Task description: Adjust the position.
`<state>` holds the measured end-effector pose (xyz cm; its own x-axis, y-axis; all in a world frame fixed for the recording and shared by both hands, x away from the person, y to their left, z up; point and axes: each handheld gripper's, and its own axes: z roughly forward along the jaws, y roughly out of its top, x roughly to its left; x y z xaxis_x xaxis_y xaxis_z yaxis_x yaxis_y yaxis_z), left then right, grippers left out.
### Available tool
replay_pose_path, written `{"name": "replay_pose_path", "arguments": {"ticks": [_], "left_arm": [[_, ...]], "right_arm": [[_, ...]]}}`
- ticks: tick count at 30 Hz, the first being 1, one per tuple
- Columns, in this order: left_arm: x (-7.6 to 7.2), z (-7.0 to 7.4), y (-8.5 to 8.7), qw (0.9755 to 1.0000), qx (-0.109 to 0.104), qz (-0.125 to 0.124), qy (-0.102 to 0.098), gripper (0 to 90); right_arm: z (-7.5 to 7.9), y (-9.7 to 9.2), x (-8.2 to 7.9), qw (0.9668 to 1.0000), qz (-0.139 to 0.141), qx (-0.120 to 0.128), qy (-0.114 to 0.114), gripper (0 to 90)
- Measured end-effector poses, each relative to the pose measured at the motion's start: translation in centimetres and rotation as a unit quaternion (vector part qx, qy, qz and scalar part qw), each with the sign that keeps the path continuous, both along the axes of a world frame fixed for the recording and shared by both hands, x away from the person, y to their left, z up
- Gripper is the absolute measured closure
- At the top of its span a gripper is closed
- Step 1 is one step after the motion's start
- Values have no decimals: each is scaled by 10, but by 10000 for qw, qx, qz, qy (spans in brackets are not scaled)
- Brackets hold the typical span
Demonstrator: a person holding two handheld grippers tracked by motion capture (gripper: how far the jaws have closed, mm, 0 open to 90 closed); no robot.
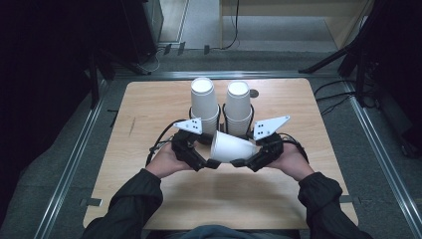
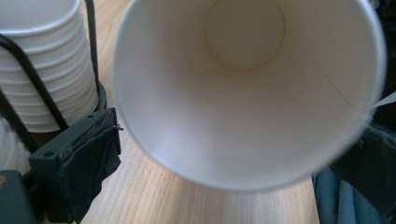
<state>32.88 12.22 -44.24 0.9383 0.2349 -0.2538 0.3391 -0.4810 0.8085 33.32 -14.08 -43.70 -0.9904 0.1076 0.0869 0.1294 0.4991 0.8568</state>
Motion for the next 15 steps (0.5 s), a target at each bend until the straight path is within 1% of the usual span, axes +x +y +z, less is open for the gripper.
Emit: {"name": "replay_pose_path", "arguments": {"ticks": [1, 3, 5, 6, 7, 9, 11, 13, 15], "left_arm": [[0, -1, -1, 10000, -16, -6, 34, 0], [-1, -1, -2, 10000, 1, -51, 20, 0], [-1, -1, -3, 10000, -19, -81, 44, 0], [-1, -1, -2, 9999, -69, -88, 25, 7], [-1, 0, -2, 9999, -101, -88, 44, 37], [-2, 0, 0, 9998, -157, -95, -24, 66], [-2, 2, 0, 9998, -165, -107, -67, 74], [-2, 3, 1, 9998, -126, -124, -135, 85], [-2, 3, 1, 9998, -80, -113, -146, 98]], "right_arm": [[0, 1, 0, 10000, 39, -7, 21, 212], [-1, 4, -1, 10000, 60, -62, -3, 212], [-2, 6, -2, 9999, 89, -84, 39, 211], [-2, 6, -2, 9999, 106, -90, 46, 211], [-2, 7, -2, 9999, 141, -71, 35, 211], [-2, 8, -2, 9998, 163, -55, 51, 212], [-1, 8, -3, 9999, 151, -32, 41, 213], [-1, 8, -2, 9999, 165, -12, 20, 215], [-1, 9, -2, 9998, 170, -59, 7, 219]]}}
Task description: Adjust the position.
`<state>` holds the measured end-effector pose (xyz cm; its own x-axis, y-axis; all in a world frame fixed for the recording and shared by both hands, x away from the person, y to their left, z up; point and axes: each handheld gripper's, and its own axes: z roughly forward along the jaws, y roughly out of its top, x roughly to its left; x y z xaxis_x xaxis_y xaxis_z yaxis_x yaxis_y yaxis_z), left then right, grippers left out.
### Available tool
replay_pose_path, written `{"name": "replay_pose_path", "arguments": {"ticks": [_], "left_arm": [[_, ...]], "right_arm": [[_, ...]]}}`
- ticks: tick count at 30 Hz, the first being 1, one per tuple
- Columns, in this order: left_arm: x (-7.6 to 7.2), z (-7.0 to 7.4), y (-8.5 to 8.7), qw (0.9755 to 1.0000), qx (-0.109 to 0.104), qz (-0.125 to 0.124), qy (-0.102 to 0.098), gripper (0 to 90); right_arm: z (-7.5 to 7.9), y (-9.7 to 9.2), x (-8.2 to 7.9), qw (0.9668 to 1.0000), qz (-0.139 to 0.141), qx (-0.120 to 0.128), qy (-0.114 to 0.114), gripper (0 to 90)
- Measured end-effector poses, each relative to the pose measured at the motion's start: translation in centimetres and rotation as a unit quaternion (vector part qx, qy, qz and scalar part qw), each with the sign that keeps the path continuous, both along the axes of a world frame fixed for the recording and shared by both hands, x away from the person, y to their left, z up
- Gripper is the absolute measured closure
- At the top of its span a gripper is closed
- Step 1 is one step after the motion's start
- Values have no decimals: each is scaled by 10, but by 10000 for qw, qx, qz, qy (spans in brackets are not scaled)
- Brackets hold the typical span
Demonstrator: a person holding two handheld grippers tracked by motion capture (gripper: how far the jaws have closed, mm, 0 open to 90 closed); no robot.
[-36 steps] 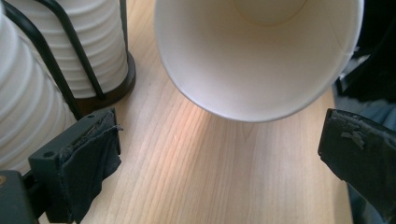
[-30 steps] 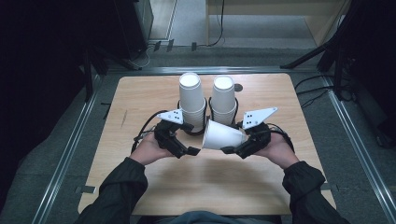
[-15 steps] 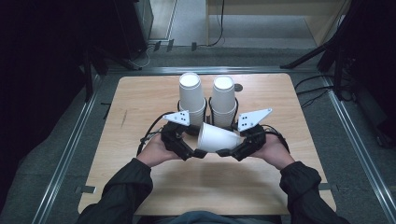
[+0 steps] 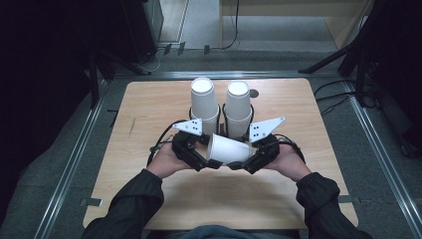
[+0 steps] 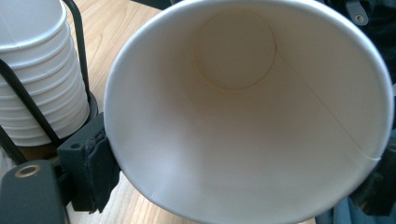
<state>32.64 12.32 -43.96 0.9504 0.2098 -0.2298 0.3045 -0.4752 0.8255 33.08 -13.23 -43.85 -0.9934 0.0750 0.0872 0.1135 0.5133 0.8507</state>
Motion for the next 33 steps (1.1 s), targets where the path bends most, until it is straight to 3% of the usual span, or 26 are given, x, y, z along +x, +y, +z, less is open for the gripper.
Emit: {"name": "replay_pose_path", "arguments": {"ticks": [3, 9, 11, 15, 16, 22, 25, 29, 33], "left_arm": [[1, -1, 0, 9999, 37, -15, 142, 114], [0, 2, 2, 9999, 115, 14, 112, 133], [1, 3, 4, 9998, 152, 55, 111, 132], [3, 7, 13, 9997, 157, 153, 127, 132], [2, 8, 14, 9996, 191, 205, 55, 132], [3, 14, 23, 9981, 530, 304, -32, 131], [3, 15, 25, 9963, 769, 380, -86, 131], [2, 17, 25, 9949, 926, 380, -91, 131], [2, 17, 21, 9913, 1268, 342, -134, 131]], "right_arm": [[-1, 0, 1, 10000, -2, -33, 49, 222], [0, 2, 1, 9998, -27, -72, 180, 192], [-1, 3, 2, 9993, -147, -210, 288, 129], [-4, 2, 3, 9986, -236, -324, 343, 105], [-4, 1, 3, 9985, -271, -362, 316, 105], [-7, -2, 3, 9980, -320, -490, 244, 134], [-8, -4, 4, 9975, -390, -555, 200, 138], [-9, -7, 5, 9971, -462, -580, 159, 138], [-9, -11, 7, 9967, -555, -572, 121, 140]]}}
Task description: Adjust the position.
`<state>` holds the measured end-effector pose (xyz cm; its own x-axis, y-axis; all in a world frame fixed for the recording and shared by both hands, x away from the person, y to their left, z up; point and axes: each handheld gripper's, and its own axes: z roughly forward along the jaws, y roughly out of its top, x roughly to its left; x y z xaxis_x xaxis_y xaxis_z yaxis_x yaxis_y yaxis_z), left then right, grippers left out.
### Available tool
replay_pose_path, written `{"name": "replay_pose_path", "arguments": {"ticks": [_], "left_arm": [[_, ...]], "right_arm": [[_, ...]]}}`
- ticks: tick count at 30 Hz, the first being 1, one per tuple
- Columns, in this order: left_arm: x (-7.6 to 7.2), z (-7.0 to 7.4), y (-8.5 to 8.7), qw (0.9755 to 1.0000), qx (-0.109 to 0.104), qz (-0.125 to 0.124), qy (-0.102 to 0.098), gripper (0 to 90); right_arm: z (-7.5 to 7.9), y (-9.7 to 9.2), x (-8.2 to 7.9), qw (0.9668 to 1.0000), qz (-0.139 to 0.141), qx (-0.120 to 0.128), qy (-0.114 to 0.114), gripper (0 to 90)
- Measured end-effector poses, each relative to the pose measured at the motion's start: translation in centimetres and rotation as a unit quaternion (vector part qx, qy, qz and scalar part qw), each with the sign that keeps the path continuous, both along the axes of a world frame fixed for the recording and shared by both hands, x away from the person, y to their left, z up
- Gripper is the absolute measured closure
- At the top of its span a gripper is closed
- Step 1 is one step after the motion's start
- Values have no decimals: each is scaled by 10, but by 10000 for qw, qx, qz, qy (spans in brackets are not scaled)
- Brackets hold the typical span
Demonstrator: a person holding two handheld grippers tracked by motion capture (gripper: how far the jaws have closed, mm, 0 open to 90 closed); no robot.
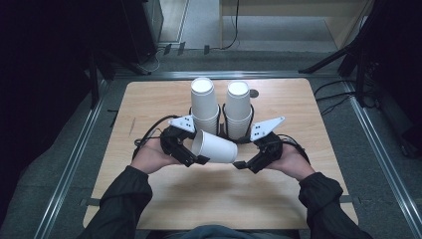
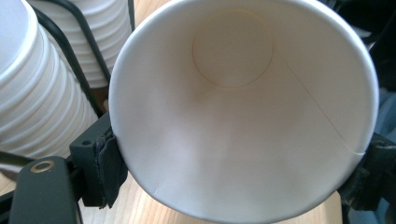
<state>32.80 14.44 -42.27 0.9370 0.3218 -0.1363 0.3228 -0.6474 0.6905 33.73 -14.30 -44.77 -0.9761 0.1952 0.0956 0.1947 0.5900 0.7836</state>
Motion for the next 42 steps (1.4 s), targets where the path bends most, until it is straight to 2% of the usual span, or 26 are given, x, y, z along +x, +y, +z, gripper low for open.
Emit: {"name": "replay_pose_path", "arguments": {"ticks": [8, 14, 17, 22, 27, 35, 42], "left_arm": [[2, -4, -16, 9982, 575, -137, -59, 131], [3, -10, -28, 9961, 862, -185, 18, 131], [3, -13, -34, 9954, 936, -205, 61, 130], [2, -15, -44, 9949, 973, -253, 112, 130], [0, -14, -49, 9948, 955, -339, 85, 128], [-3, -14, -53, 9944, 988, -382, 50, 124], [-3, -16, -54, 9949, 942, -362, 90, 112]], "right_arm": [[0, -1, 0, 9999, -34, -39, -114, 141], [-4, 5, -1, 9998, 39, -148, -152, 141], [-6, 8, -2, 9997, 65, -191, -136, 141], [-11, 15, -4, 9994, 177, -270, -93, 141], [-17, 25, -6, 9983, 348, -452, -104, 141], [-22, 39, -12, 9960, 540, -672, -246, 142], [-22, 43, -12, 9954, 469, -754, -362, 211]]}}
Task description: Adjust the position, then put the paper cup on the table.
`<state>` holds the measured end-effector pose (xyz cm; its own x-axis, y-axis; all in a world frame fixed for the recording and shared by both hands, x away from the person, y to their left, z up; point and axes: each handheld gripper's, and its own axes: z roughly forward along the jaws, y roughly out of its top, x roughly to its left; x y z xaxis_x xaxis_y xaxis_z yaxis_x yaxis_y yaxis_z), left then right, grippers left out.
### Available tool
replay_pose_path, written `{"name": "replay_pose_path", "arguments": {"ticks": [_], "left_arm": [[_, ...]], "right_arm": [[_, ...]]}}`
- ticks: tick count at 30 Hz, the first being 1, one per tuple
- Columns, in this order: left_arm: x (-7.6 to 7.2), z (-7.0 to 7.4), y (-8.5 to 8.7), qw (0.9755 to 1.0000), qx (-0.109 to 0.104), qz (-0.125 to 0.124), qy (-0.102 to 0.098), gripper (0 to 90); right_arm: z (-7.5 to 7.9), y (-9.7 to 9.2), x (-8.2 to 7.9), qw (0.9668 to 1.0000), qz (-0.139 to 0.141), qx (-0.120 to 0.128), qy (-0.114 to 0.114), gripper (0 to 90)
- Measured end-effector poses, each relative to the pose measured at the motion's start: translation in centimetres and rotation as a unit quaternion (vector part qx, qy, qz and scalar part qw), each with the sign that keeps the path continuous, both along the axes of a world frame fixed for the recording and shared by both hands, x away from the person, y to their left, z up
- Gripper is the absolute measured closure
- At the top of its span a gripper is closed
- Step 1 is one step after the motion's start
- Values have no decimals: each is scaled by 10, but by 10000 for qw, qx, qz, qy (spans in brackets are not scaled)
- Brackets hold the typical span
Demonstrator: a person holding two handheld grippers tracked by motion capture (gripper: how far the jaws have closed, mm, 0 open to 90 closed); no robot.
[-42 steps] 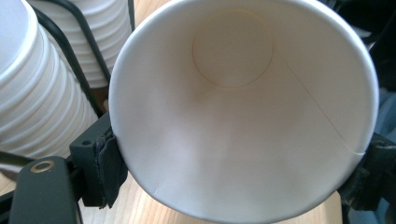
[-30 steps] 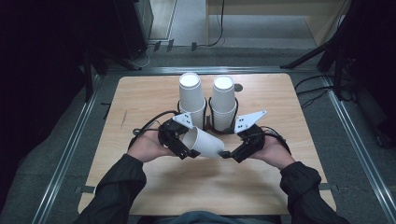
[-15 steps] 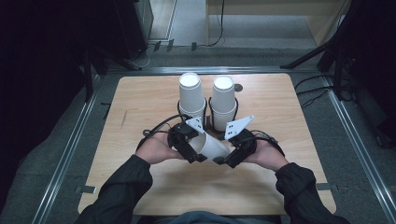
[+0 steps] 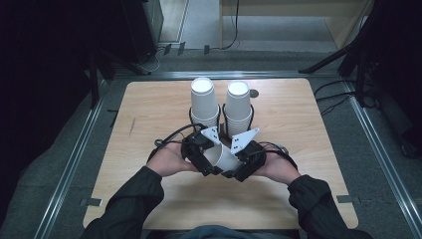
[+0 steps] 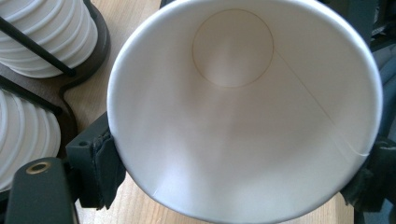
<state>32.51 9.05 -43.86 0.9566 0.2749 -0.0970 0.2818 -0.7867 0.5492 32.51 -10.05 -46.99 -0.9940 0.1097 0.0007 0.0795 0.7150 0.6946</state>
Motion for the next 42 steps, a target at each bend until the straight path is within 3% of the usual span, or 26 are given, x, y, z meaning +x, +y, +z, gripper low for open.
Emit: {"name": "replay_pose_path", "arguments": {"ticks": [3, 6, 8, 14, 20, 23, 27, 33, 42], "left_arm": [[0, -2, 0, 10000, -9, -76, 4, 91], [0, -2, 2, 9998, -163, -40, -71, 64], [0, 0, 4, 9997, -220, 55, -97, 19], [4, 5, 17, 9975, -681, 186, -59, 16], [4, 2, 27, 9963, -815, 273, -75, 7], [4, 1, 31, 9944, -986, 384, -44, 7], [5, 1, 38, 9898, -1320, 541, 49, 8], [5, 2, 41, 9883, -1413, 569, 49, 8], [5, 5, 40, 9832, -1692, 687, 4, 8]], "right_arm": [[1, 0, 0, 10000, 24, -52, 43, 212], [2, -1, 0, 10000, 20, 4, 37, 210], [3, -3, 1, 10000, 3, 76, 18, 209], [8, -13, 5, 9995, -145, 281, -34, 208], [15, -24, 7, 9984, -306, 485, -9, 207], [18, -29, 8, 9977, -343, 592, 4, 206], [21, -37, 8, 9954, -399, 863, 83, 205], [24, -45, 8, 9938, -486, 1003, 50, 205], [25, -47, 9, 9921, -519, 1138, 62, 204]]}}
